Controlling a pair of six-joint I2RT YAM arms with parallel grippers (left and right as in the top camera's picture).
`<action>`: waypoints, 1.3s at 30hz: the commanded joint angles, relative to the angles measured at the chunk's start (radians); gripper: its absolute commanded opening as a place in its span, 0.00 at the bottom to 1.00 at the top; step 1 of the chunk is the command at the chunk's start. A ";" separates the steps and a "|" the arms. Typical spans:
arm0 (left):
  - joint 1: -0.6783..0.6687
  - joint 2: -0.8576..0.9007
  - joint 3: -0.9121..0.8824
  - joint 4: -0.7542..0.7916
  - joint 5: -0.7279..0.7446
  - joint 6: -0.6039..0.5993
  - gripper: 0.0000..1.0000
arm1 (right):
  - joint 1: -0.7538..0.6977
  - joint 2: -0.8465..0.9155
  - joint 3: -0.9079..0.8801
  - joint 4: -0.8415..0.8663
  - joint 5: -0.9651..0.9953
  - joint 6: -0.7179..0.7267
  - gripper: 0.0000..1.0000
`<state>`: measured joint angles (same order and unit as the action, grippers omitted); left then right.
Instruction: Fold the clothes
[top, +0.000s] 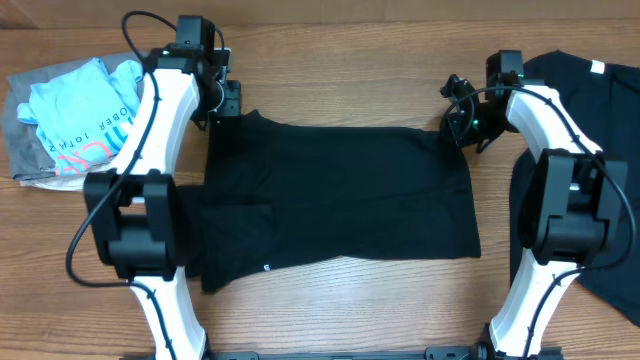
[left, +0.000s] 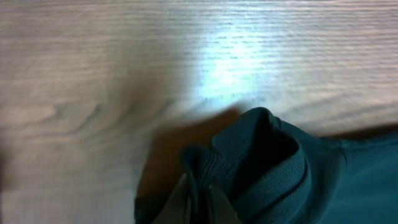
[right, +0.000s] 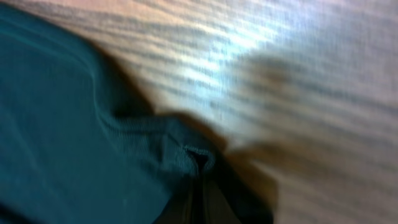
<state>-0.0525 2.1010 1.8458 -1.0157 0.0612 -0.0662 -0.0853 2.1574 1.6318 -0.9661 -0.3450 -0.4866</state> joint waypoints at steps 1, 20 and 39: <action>0.001 -0.050 0.018 -0.063 0.014 -0.050 0.04 | -0.019 -0.078 0.027 -0.029 -0.023 0.024 0.04; -0.003 -0.055 0.011 -0.538 0.018 -0.212 0.04 | -0.102 -0.145 0.026 -0.313 -0.024 0.122 0.04; -0.072 -0.055 -0.074 -0.674 -0.027 -0.239 0.04 | -0.102 -0.145 0.026 -0.540 -0.023 0.200 0.04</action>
<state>-0.1184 2.0701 1.8107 -1.6840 0.0692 -0.2783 -0.1844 2.0460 1.6371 -1.4967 -0.3595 -0.3027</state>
